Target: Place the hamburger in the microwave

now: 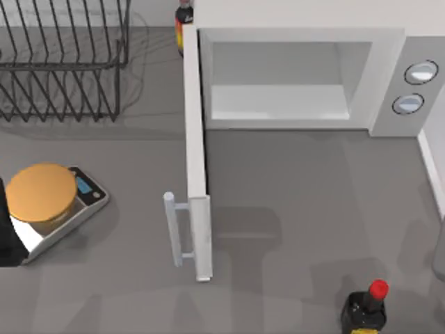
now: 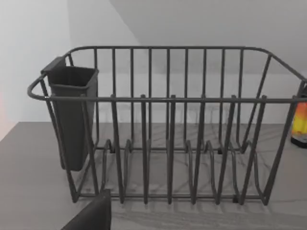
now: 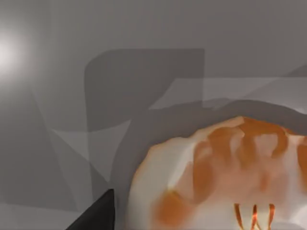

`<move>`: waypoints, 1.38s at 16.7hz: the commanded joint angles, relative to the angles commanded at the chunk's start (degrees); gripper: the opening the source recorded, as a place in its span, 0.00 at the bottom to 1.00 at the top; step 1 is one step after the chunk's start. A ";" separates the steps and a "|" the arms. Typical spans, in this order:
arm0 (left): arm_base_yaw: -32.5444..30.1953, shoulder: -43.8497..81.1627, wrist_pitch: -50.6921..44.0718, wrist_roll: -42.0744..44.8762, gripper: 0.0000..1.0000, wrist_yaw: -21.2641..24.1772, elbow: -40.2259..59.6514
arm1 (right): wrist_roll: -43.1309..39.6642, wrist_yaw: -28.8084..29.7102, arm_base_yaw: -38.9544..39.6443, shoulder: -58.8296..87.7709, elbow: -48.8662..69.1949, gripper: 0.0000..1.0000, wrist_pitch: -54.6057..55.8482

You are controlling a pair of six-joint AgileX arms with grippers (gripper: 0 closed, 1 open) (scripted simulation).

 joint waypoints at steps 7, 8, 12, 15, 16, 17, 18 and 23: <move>0.00 0.00 0.00 0.00 1.00 0.00 0.00 | 0.00 0.00 0.00 0.00 0.00 0.62 0.00; 0.00 0.00 0.00 0.00 1.00 0.00 0.00 | 0.00 0.00 0.00 0.00 0.00 0.55 0.00; 0.00 0.00 0.00 0.00 1.00 0.00 0.00 | 0.00 0.00 0.00 0.00 0.00 0.25 0.00; 0.00 0.00 0.00 0.00 1.00 0.00 0.00 | 0.00 0.00 0.00 0.00 0.00 0.02 0.00; 0.00 0.00 0.00 0.00 1.00 0.00 0.00 | 0.00 0.00 0.00 0.00 0.00 0.00 0.00; 0.00 0.00 0.00 0.00 1.00 0.00 0.00 | 0.00 0.00 0.00 0.00 0.00 0.00 0.00; 0.00 0.00 0.00 0.00 1.00 0.00 0.00 | 0.00 0.00 0.00 0.00 0.00 0.00 0.00; 0.00 0.00 0.00 0.00 1.00 0.00 0.00 | 0.00 0.00 0.00 0.00 0.00 0.00 0.00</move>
